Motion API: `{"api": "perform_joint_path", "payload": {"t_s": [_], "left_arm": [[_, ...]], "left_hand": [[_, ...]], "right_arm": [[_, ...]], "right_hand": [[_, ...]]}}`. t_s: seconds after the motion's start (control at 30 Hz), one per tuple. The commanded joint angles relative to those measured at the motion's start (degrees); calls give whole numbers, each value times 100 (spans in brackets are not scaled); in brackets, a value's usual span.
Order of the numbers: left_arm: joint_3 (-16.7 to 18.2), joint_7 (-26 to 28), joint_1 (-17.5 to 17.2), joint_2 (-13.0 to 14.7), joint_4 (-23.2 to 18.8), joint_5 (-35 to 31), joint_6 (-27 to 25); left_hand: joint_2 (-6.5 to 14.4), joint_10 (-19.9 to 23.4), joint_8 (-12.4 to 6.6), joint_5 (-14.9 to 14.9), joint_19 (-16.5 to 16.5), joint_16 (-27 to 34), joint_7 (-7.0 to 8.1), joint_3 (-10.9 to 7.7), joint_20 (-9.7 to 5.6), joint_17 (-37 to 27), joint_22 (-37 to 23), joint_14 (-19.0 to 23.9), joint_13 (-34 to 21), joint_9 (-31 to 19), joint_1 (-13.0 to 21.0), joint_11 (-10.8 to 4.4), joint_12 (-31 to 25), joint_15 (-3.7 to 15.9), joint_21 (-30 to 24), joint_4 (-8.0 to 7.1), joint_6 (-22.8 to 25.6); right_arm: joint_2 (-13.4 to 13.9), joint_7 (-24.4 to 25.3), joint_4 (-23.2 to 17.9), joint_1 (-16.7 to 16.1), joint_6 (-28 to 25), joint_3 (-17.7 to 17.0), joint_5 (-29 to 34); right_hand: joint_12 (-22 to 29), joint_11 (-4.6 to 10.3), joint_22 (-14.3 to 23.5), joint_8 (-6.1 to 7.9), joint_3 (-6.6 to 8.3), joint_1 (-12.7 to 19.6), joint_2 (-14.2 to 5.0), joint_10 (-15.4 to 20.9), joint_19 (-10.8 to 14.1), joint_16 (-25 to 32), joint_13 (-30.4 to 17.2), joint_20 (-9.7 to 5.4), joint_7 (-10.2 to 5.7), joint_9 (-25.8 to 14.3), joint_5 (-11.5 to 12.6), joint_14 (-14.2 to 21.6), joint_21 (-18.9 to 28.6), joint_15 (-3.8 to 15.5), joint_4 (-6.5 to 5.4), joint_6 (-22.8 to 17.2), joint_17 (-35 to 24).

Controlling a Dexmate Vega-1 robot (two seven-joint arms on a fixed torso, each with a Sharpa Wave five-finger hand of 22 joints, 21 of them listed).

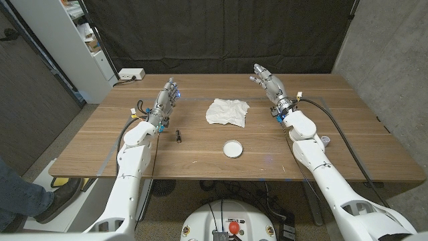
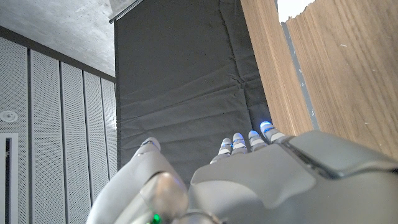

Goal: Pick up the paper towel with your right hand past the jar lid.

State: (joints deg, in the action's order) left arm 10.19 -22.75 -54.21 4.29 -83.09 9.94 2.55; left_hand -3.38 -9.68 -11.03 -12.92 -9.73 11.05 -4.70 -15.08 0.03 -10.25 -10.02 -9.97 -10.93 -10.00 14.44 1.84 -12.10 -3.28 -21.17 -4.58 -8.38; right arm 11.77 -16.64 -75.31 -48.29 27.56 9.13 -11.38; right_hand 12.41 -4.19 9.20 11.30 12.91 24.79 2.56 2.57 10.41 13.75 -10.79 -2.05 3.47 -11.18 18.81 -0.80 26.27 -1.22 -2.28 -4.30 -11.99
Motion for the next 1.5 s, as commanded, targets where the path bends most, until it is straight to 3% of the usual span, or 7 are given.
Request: {"api": "perform_joint_path", "payload": {"t_s": [0.03,0.5,0.9,1.5], "left_arm": [[7,-67,2,30,20,14,-6],[30,-109,-25,28,-16,57,56],[56,-121,-79,29,-52,89,95],[35,-171,-62,16,-6,123,147]], "left_hand": [[64,-67,-1,15,-768,29,16,-4,45,-34,-6,-239,-6,-16,-12,35,-13,-18,27,41,10],[92,-43,0,32,-738,32,25,-6,60,-35,-9,-217,-6,-16,-2,32,-18,-17,55,53,30],[102,-30,-3,42,-717,37,25,-4,58,-36,-10,-194,-5,-16,1,28,-20,-17,71,61,52],[117,3,-1,62,-701,33,25,5,73,-38,-13,-180,-5,-17,5,40,-27,-18,115,77,80]], "right_arm": [[38,136,-80,28,133,141,381],[138,392,-172,44,232,264,882],[236,646,-278,70,232,358,1357],[428,1200,-471,41,194,487,2256]], "right_hand": [[-2,-29,13,22,6,82,20,21,19,-18,-33,6,-40,-15,9,5,-24,5,44,-4,-14],[-22,-41,14,49,6,119,18,3,-3,-59,-38,10,-65,-14,8,-56,-107,-26,76,-77,-11],[-35,-23,15,49,9,180,28,0,37,-72,-39,19,-234,-10,14,-41,-171,-18,125,-102,-5],[-49,3,16,40,29,273,21,-11,37,-94,-40,28,-247,-8,25,-52,-242,-8,189,-96,4]]}}
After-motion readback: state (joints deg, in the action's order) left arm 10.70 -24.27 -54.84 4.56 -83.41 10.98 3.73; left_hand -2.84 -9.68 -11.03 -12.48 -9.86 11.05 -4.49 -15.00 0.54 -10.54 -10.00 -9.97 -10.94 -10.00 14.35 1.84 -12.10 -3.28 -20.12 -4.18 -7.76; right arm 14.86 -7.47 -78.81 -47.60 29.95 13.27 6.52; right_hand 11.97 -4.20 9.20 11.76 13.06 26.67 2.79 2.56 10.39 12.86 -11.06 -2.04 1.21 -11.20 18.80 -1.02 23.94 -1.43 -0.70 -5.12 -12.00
